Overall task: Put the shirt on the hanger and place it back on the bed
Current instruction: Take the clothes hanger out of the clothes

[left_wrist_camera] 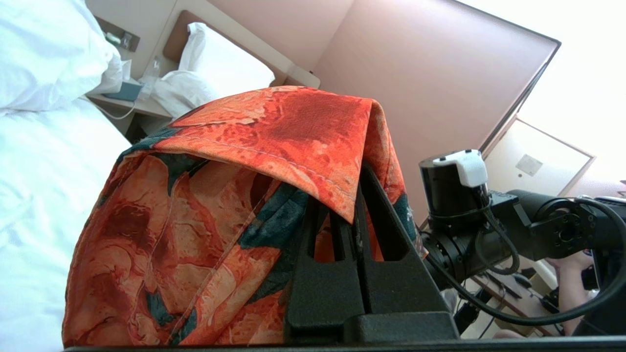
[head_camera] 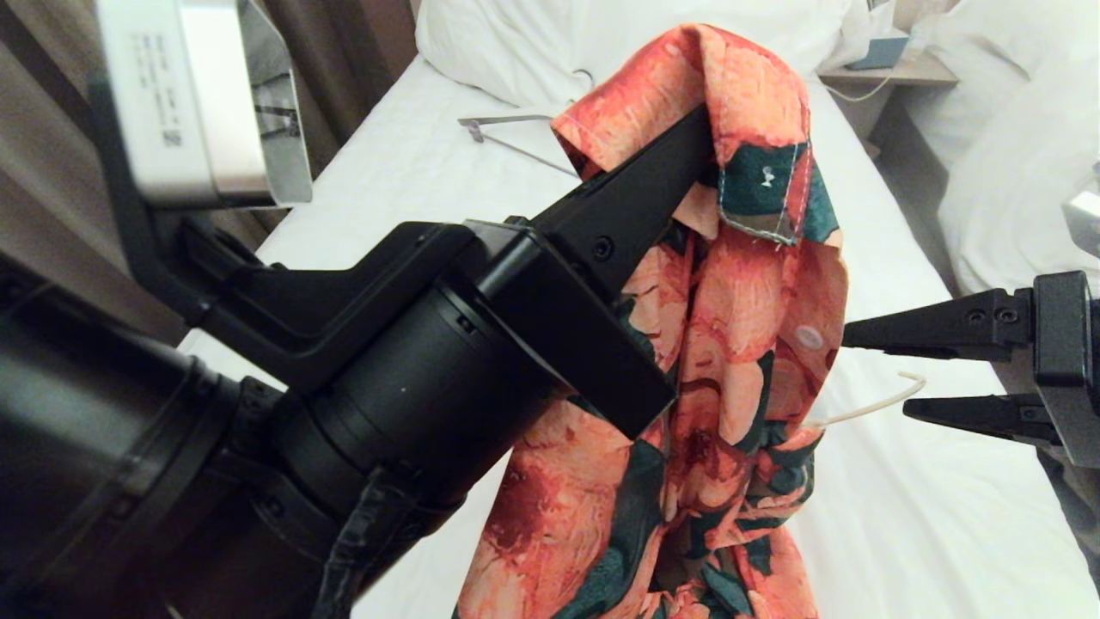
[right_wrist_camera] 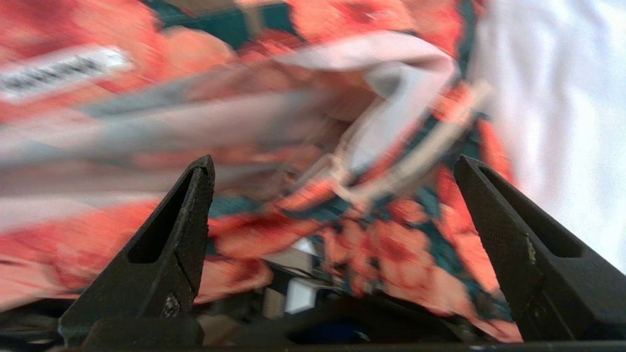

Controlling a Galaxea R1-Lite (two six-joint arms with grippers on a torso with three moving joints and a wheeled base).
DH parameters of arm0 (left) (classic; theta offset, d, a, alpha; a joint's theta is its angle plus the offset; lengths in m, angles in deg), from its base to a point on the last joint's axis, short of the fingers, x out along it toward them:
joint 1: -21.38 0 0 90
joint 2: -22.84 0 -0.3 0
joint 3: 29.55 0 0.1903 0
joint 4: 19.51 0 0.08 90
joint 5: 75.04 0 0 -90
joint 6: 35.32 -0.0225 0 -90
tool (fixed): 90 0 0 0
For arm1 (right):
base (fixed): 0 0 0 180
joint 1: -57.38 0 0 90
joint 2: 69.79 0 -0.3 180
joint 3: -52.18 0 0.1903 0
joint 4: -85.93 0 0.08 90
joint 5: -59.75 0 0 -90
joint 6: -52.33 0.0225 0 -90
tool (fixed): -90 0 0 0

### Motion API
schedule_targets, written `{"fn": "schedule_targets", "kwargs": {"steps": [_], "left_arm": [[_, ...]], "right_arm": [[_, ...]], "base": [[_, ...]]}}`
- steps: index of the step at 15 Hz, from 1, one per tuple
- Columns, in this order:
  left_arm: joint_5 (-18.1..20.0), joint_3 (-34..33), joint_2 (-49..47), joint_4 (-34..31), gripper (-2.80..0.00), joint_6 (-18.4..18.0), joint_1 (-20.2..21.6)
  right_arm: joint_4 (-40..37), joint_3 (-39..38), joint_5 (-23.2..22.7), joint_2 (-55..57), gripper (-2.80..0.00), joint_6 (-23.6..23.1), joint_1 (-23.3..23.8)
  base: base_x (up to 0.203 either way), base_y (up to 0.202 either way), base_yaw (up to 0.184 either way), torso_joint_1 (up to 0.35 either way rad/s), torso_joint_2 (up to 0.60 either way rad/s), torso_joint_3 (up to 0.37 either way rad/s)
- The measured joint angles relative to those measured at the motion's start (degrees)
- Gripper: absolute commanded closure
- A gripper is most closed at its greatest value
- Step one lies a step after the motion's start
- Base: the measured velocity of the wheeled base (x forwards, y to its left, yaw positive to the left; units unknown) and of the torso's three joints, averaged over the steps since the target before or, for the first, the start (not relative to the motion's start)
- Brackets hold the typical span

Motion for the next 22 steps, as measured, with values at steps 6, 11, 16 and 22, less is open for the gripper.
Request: {"fn": "schedule_targets", "kwargs": {"steps": [6,11,16,22], "left_arm": [[-0.1,0.5,0.1,-0.1,0.00,0.0,0.9],[-0.1,0.6,-0.1,-0.1,0.00,0.0,1.0],[-0.1,0.6,0.0,-0.1,0.00,0.0,1.0],[-0.1,0.6,0.1,-0.1,0.00,0.0,1.0]], "right_arm": [[-15.0,2.3,10.0,-2.0,-2.80,-15.0,0.9],[-15.3,2.0,11.7,-5.0,-2.80,-21.5,-7.3],[-5.7,-3.3,18.5,-3.0,-2.80,-25.8,-12.4],[6.8,-8.4,20.8,-1.6,-2.80,-27.8,-13.1]], "base": [[0.000,0.000,0.000,0.000,0.00,0.000],[0.000,0.000,0.000,0.000,0.00,0.000],[0.000,0.000,0.000,0.000,0.00,0.000],[0.000,0.000,0.000,0.000,0.00,0.000]]}}
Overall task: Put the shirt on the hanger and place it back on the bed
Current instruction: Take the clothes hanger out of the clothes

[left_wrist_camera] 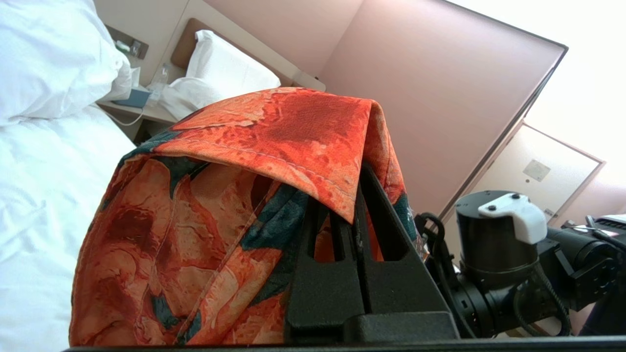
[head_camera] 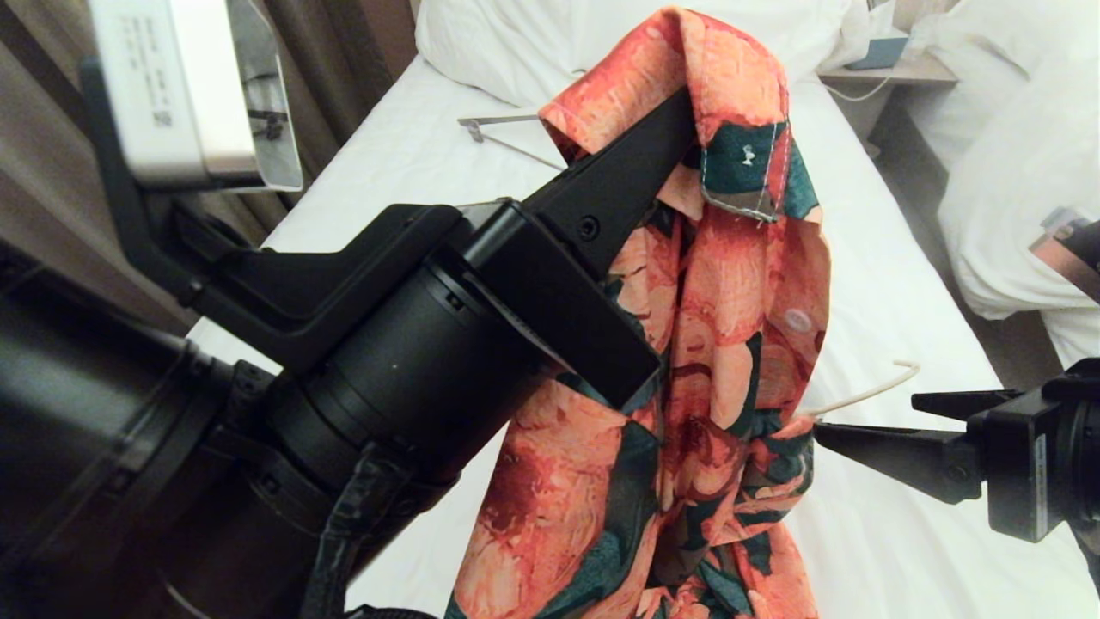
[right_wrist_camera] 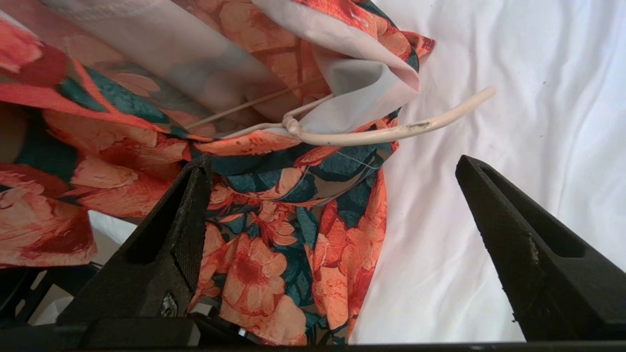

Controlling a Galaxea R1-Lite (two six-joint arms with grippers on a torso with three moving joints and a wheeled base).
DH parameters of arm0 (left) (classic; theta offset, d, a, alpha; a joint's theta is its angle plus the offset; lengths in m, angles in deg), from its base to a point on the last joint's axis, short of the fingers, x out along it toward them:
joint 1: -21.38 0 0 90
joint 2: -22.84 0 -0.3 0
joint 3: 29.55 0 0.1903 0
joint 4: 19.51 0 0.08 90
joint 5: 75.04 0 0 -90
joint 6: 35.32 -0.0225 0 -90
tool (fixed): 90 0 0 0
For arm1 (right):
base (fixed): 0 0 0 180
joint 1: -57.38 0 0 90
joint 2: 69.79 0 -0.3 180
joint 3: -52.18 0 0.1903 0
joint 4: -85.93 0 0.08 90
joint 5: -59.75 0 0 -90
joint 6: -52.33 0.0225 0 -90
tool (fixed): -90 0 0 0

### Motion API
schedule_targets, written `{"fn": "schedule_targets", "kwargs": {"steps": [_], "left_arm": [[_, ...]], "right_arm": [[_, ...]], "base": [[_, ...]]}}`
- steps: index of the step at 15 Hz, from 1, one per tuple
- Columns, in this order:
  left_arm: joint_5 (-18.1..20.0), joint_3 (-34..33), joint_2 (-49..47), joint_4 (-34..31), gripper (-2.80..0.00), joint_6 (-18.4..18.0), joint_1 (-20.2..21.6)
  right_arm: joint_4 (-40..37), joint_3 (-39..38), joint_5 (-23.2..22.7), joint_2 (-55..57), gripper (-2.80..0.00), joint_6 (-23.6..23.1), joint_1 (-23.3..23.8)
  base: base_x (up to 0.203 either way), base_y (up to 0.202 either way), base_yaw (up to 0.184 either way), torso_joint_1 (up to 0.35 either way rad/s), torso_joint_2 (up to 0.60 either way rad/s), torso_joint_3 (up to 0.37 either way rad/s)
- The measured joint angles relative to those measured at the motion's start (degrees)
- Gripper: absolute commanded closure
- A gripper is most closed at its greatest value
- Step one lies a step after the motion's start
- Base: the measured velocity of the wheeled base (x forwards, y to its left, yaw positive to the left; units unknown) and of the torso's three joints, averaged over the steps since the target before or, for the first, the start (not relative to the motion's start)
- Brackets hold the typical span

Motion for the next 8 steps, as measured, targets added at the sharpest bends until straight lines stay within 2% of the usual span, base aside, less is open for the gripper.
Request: {"fn": "schedule_targets", "kwargs": {"steps": [3,8], "left_arm": [[0.0,0.0,0.0,0.0,0.00,0.0,0.0],[0.0,0.0,0.0,0.0,0.00,0.0,0.1]], "right_arm": [[0.7,-0.7,0.0,0.8,-2.80,0.2,0.0],[9.0,-1.8,0.2,2.2,-2.80,0.0,0.3]], "base": [[0.000,0.000,0.000,0.000,0.00,0.000],[0.000,0.000,0.000,0.000,0.00,0.000]]}}
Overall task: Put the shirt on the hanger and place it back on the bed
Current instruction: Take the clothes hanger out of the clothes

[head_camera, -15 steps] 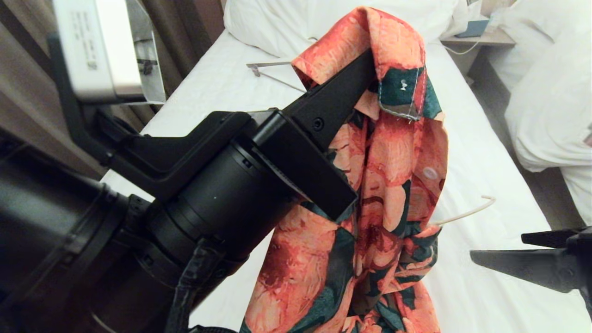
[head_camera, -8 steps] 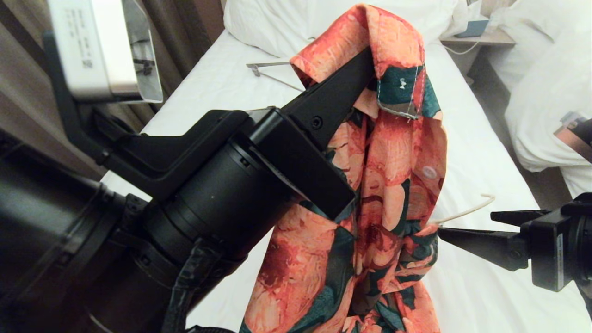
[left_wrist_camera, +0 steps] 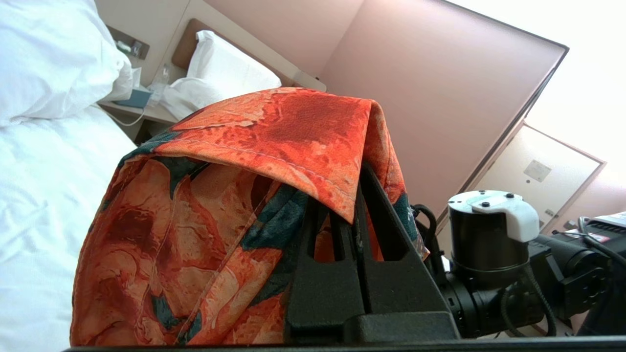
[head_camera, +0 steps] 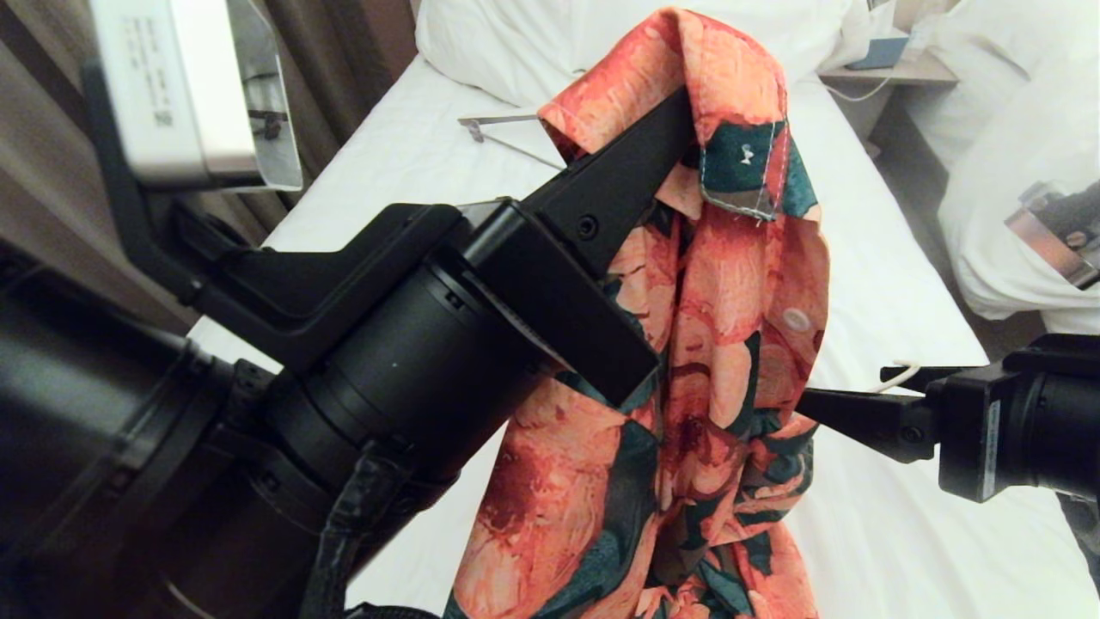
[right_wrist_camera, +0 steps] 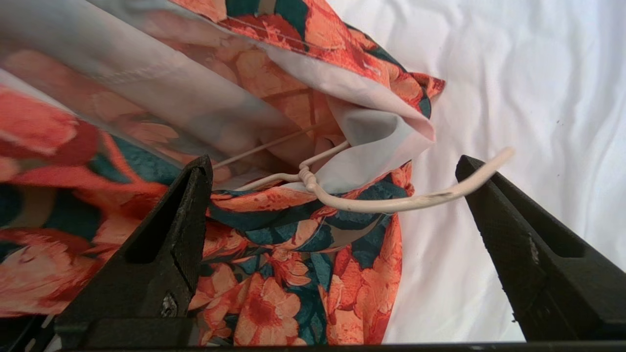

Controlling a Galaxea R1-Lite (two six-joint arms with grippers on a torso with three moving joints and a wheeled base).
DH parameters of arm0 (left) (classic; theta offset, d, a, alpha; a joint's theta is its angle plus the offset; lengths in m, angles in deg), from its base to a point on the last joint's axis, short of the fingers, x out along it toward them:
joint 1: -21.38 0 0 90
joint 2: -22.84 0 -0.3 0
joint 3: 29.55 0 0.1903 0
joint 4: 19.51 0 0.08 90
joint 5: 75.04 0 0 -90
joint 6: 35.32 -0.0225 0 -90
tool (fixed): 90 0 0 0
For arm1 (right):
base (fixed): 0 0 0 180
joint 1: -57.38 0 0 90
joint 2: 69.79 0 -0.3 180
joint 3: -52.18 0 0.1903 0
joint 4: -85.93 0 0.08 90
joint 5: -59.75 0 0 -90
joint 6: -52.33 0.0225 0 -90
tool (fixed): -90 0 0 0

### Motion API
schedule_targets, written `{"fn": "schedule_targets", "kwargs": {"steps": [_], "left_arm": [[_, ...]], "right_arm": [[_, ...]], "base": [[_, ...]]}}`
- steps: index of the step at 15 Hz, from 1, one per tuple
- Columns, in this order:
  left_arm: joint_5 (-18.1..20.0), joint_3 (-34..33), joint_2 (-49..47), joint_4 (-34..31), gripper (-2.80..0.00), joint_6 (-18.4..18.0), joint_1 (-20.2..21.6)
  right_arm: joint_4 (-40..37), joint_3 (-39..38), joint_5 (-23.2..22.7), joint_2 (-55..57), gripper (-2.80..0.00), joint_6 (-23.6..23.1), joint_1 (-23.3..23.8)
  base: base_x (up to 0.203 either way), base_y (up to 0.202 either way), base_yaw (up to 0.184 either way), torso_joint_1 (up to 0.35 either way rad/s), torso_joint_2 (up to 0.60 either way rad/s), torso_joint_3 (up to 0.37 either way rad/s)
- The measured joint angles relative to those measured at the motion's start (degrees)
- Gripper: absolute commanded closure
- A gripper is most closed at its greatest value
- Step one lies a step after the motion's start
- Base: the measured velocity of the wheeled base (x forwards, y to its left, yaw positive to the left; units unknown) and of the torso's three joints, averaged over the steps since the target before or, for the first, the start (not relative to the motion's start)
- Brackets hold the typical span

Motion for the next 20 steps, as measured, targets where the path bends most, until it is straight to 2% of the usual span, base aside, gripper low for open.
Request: {"fn": "schedule_targets", "kwargs": {"steps": [2,3,6,11,18,20], "left_arm": [[0.0,0.0,0.0,0.0,0.00,0.0,0.0],[0.0,0.0,0.0,0.0,0.00,0.0,0.0],[0.0,0.0,0.1,0.0,0.00,0.0,0.0],[0.1,0.1,0.5,0.1,0.00,0.0,0.0],[0.4,-0.7,0.8,0.1,0.00,0.0,-0.1],[1.5,-1.5,0.8,0.0,0.00,0.0,-0.4]], "right_arm": [[0.3,-0.4,0.0,0.9,-2.80,0.1,0.0],[0.8,-0.5,0.0,1.4,0.00,0.2,0.0],[4.0,-1.0,0.0,2.6,0.00,0.1,-0.1],[4.5,-0.5,0.7,3.5,0.00,0.0,-0.2],[4.3,4.2,2.2,3.5,0.00,-1.0,-0.1],[4.2,6.2,3.1,3.5,0.00,-2.5,0.0]], "base": [[0.000,0.000,0.000,0.000,0.00,0.000],[0.000,0.000,0.000,0.000,0.00,0.000],[0.000,0.000,0.000,0.000,0.00,0.000],[0.000,0.000,0.000,0.000,0.00,0.000],[0.000,0.000,0.000,0.000,0.00,0.000],[0.000,0.000,0.000,0.000,0.00,0.000]]}}
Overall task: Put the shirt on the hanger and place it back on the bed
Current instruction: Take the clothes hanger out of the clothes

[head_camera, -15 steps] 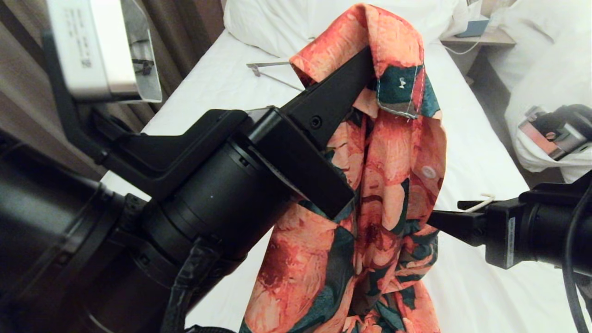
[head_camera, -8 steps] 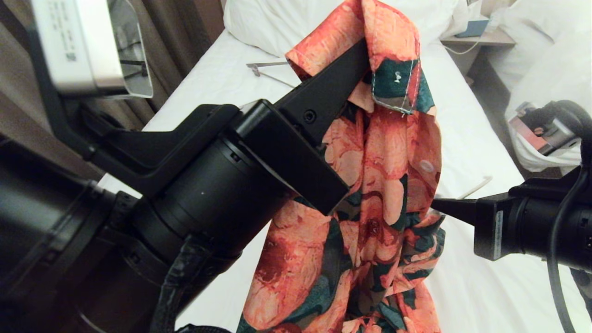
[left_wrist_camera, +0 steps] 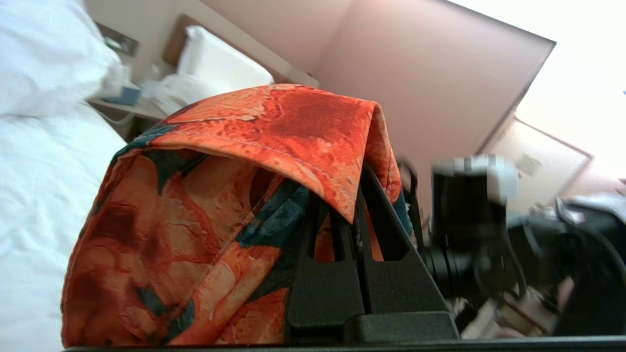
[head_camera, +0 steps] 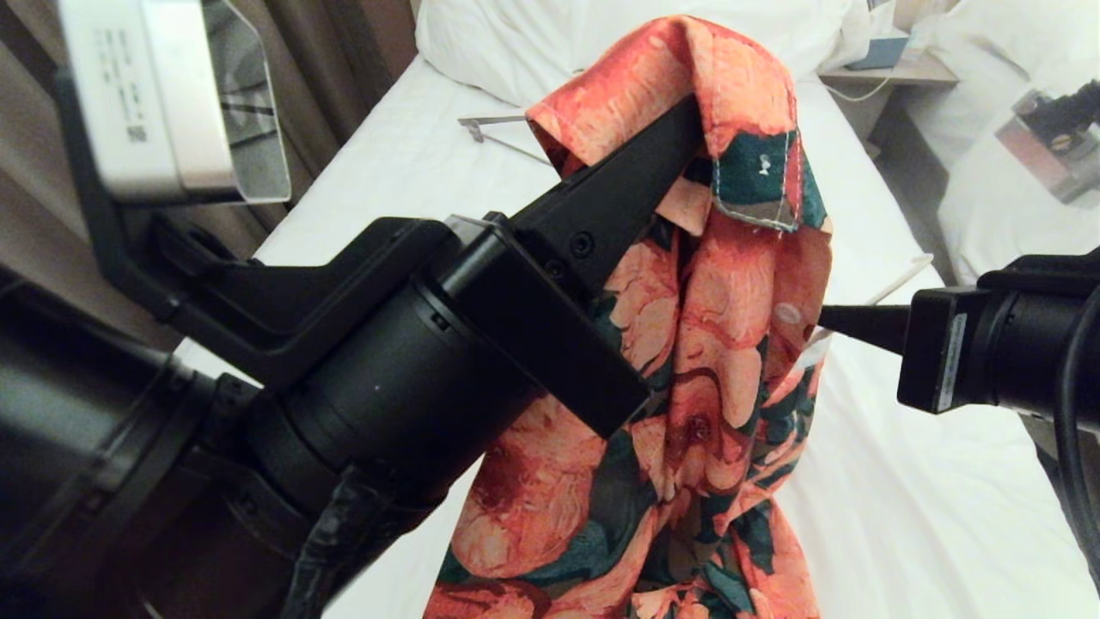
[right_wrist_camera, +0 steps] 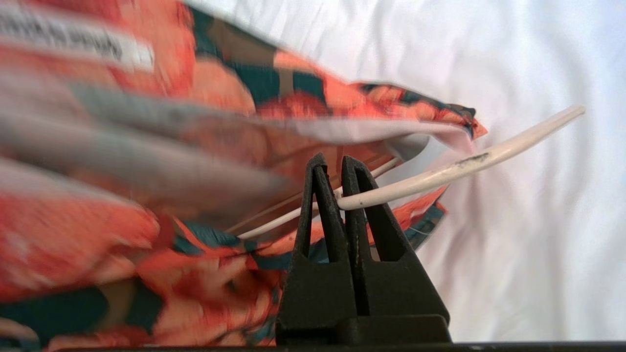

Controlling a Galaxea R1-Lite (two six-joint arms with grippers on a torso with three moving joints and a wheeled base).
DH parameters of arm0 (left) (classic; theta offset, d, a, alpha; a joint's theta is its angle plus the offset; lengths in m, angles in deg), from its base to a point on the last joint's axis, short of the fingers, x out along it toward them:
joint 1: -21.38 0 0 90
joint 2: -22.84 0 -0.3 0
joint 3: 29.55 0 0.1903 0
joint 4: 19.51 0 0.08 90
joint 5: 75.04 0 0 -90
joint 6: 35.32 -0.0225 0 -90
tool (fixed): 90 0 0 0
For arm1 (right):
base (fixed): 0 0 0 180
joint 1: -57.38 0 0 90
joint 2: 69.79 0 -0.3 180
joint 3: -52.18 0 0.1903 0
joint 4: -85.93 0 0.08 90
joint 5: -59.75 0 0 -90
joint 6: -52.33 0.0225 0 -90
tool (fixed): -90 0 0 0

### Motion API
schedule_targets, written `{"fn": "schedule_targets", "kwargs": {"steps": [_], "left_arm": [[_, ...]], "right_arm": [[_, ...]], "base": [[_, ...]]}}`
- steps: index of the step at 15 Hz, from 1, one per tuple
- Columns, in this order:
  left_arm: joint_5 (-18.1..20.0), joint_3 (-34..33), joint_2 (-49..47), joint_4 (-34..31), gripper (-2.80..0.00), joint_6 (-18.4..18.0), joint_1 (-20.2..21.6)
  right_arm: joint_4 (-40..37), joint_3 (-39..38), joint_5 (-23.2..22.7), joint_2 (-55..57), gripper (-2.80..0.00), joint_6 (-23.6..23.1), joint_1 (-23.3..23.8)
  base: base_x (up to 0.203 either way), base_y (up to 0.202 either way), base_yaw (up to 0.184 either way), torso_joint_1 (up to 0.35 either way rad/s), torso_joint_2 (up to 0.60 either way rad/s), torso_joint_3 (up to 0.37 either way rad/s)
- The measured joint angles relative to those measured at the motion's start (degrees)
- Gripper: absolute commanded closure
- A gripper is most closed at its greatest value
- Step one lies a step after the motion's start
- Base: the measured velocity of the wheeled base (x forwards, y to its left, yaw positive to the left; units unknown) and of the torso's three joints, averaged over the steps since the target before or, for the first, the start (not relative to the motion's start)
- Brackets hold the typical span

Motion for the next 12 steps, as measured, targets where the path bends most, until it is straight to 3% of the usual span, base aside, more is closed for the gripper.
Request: {"fn": "schedule_targets", "kwargs": {"steps": [3,10,12], "left_arm": [[4.0,-2.1,1.0,0.0,0.00,0.1,-0.8],[4.6,-3.6,1.5,-3.6,0.00,0.0,-2.1],[6.6,-4.3,2.0,-5.2,0.00,-0.5,-2.1]], "right_arm": [[0.1,2.2,0.9,0.1,0.00,-1.7,0.0],[-1.9,7.3,1.1,0.3,0.00,-2.7,0.0],[-3.6,9.1,1.1,0.2,0.00,-2.8,0.0]], "base": [[0.000,0.000,0.000,0.000,0.00,0.000],[0.000,0.000,0.000,0.000,0.00,0.000],[0.000,0.000,0.000,0.000,0.00,0.000]]}}
